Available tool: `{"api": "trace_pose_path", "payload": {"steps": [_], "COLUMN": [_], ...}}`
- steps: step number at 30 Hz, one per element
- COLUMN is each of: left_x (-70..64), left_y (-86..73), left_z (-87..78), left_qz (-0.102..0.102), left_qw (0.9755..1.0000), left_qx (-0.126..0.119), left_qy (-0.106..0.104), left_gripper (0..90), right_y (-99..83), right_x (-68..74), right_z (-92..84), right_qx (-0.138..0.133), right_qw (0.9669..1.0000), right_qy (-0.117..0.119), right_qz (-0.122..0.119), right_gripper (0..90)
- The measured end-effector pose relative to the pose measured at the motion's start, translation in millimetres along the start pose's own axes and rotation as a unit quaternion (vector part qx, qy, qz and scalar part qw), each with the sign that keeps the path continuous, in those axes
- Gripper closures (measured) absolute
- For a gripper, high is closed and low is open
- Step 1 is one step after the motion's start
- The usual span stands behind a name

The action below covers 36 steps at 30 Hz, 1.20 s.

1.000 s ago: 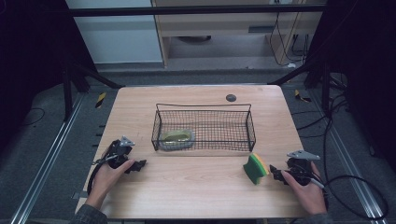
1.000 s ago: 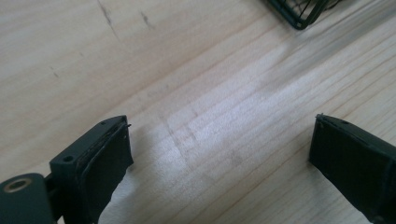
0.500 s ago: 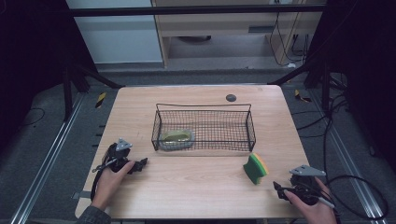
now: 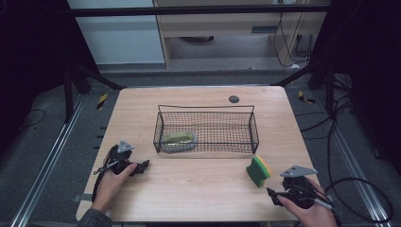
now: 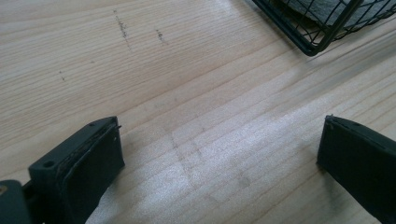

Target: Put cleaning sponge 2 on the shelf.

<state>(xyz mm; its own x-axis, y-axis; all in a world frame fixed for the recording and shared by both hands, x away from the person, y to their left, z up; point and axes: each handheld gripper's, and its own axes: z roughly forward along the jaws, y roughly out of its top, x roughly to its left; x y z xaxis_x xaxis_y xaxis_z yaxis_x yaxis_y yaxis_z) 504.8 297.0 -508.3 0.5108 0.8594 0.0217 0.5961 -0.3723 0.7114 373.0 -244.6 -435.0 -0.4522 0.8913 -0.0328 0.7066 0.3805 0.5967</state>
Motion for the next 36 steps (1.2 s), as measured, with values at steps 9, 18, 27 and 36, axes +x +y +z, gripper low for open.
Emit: {"api": "trace_pose_path", "payload": {"steps": [9, 18, 27, 36], "left_x": [-0.1, -0.1, -0.1, 0.1], "left_y": [0.0, 0.0, 0.0, 0.2], "left_z": [0.1, 0.0, 0.0, 0.2], "left_qz": [-0.001, -0.001, -0.001, -0.001], "left_qw": [1.0000, 1.0000, 1.0000, 1.0000], "left_qx": [0.000, 0.000, 0.000, 0.000], "left_qy": [0.000, 0.000, 0.000, -0.001], "left_gripper": [0.0, 0.0, 0.0, 0.0], "right_y": [32.1, 58.5, 69.2, 77.7], "right_x": [4.0, 7.0, 5.9, 2.6], "right_z": [2.8, 9.3, 21.0, 30.0], "right_qx": [0.016, 0.036, 0.054, 0.078], "right_qw": [0.9998, 0.9991, 0.9981, 0.9961], "right_qy": [0.012, 0.020, 0.028, 0.039], "right_qz": [-0.003, 0.000, 0.003, 0.010], "right_gripper": [30.8, 39.6, 45.0, 46.3]}}
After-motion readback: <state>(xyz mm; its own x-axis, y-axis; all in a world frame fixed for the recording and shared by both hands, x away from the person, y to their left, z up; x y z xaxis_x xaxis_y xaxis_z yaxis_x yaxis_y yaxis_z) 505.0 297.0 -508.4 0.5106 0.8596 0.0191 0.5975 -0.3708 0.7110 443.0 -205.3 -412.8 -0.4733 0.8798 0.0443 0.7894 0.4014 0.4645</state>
